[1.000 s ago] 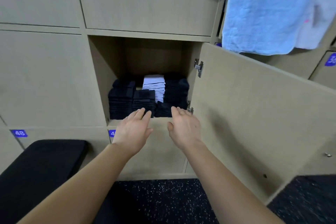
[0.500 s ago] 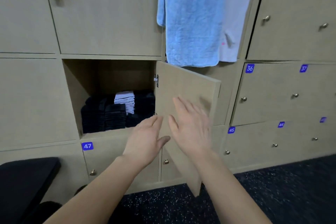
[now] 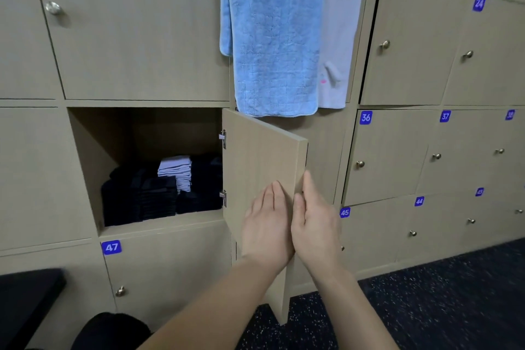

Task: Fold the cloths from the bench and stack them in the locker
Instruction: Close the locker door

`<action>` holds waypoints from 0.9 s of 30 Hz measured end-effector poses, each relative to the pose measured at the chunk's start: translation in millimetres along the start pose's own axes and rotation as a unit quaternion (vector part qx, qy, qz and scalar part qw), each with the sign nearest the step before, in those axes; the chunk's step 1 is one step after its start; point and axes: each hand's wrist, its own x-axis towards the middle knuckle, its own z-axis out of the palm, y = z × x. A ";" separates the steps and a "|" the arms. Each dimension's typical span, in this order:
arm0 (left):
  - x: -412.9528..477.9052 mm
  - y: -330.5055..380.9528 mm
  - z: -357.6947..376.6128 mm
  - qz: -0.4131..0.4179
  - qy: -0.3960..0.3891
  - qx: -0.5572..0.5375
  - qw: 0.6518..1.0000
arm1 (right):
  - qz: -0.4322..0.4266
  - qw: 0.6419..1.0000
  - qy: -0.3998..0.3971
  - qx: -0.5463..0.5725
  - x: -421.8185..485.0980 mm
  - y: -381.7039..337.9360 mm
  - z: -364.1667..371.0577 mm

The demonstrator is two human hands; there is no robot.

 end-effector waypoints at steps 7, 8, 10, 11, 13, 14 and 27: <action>-27.1 -33.3 -19.5 0.005 0.018 -0.042 0.999 | -0.067 0.996 0.028 0.042 -19.5 -22.5 23.9; -31.1 -43.5 -21.2 0.008 0.031 -0.050 0.998 | -0.077 0.996 0.026 0.040 -23.6 -26.7 28.6; -40.4 -63.7 -26.4 0.005 0.051 -0.075 0.996 | -0.098 0.994 -0.011 0.044 -33.3 -37.5 35.5; -45.1 -73.4 -31.2 0.008 0.058 -0.090 0.994 | -0.107 0.992 -0.044 0.051 -37.7 -43.1 38.7; -55.0 -93.8 -43.5 0.022 0.069 -0.110 0.991 | -0.125 0.983 -0.115 0.066 -44.7 -51.1 48.7; -60.3 -104.0 -50.4 0.027 0.072 -0.112 0.991 | -0.137 0.979 -0.134 0.068 -46.6 -54.1 57.2; -93.9 -241.4 -90.6 -0.167 0.118 -0.072 0.976 | -0.281 0.931 -0.231 -0.026 -64.7 -134.6 179.1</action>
